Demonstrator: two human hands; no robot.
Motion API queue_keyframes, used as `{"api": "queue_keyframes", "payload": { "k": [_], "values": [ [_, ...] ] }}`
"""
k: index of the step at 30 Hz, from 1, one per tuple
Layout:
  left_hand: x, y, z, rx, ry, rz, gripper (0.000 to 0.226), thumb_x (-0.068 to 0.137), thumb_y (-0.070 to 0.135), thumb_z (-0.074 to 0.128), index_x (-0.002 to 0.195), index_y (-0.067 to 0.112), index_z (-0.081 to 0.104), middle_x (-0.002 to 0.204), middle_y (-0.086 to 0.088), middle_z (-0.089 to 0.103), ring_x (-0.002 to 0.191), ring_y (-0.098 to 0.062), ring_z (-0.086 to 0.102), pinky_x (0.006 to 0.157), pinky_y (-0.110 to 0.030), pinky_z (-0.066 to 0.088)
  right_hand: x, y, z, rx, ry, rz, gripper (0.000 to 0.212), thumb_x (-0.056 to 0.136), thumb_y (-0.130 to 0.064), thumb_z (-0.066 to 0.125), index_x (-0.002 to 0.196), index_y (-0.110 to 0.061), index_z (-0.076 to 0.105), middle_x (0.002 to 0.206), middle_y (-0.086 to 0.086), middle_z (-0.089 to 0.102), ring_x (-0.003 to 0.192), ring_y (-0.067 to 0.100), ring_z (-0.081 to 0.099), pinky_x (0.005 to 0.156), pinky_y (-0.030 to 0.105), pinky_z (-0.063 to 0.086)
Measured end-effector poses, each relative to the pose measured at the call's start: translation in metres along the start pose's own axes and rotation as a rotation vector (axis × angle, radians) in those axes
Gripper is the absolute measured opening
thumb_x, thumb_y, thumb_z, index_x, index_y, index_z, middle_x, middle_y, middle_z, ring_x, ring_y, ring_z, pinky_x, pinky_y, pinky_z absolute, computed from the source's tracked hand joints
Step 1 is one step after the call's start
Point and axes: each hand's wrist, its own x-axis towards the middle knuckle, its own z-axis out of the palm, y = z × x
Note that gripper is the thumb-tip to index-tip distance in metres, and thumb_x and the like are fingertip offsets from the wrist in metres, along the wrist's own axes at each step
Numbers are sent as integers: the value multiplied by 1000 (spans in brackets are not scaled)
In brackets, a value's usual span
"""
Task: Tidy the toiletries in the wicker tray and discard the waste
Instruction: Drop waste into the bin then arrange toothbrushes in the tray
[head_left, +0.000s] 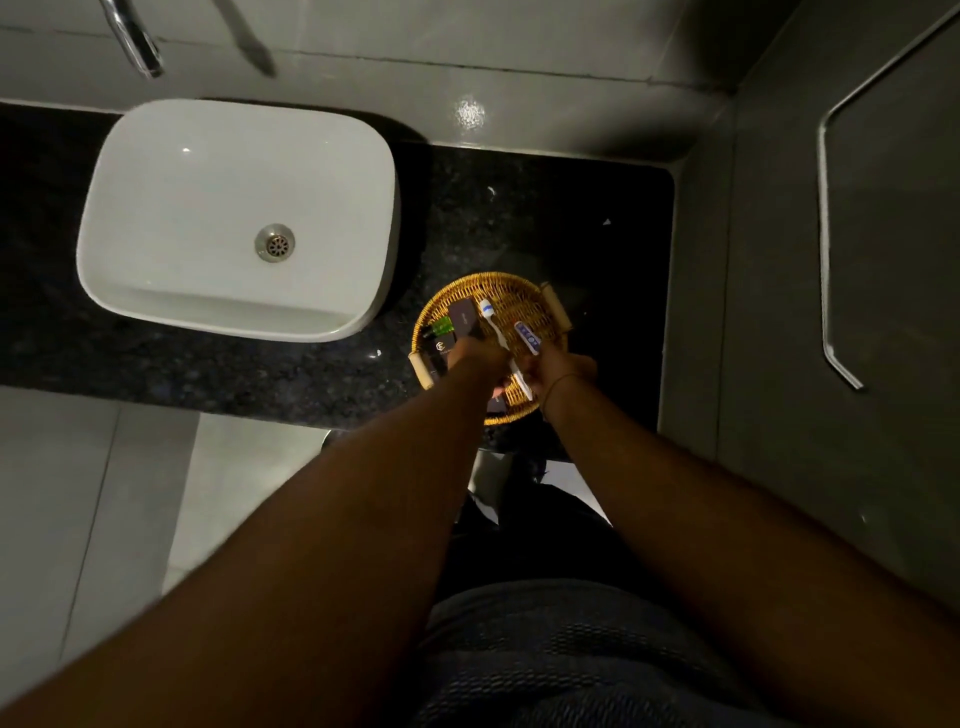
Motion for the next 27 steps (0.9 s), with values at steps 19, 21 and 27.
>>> {"api": "queue_keyframes", "payload": {
  "k": [19,21,27],
  "values": [
    [-7,2,4,209,118,213,19,101,22,70,114,8,74,106,-13,79,97,-27,80,88,-44,69,6,16,11,-142,204,-95,31,88,-25,76,107,-1,75,95,10,81,67,18,73,46,22,52],
    [-9,1,5,178,109,201,22,103,19,67,119,5,72,112,-16,79,102,-31,79,91,-47,68,10,17,11,-186,216,-108,33,88,-25,76,109,0,74,98,11,80,78,23,78,62,32,64],
    [-13,5,2,224,100,220,20,104,20,66,114,4,72,108,-17,79,99,-31,80,89,-47,68,12,15,10,-252,232,-130,42,88,-26,75,117,5,70,109,18,78,96,34,79,80,47,66]
  ]
}}
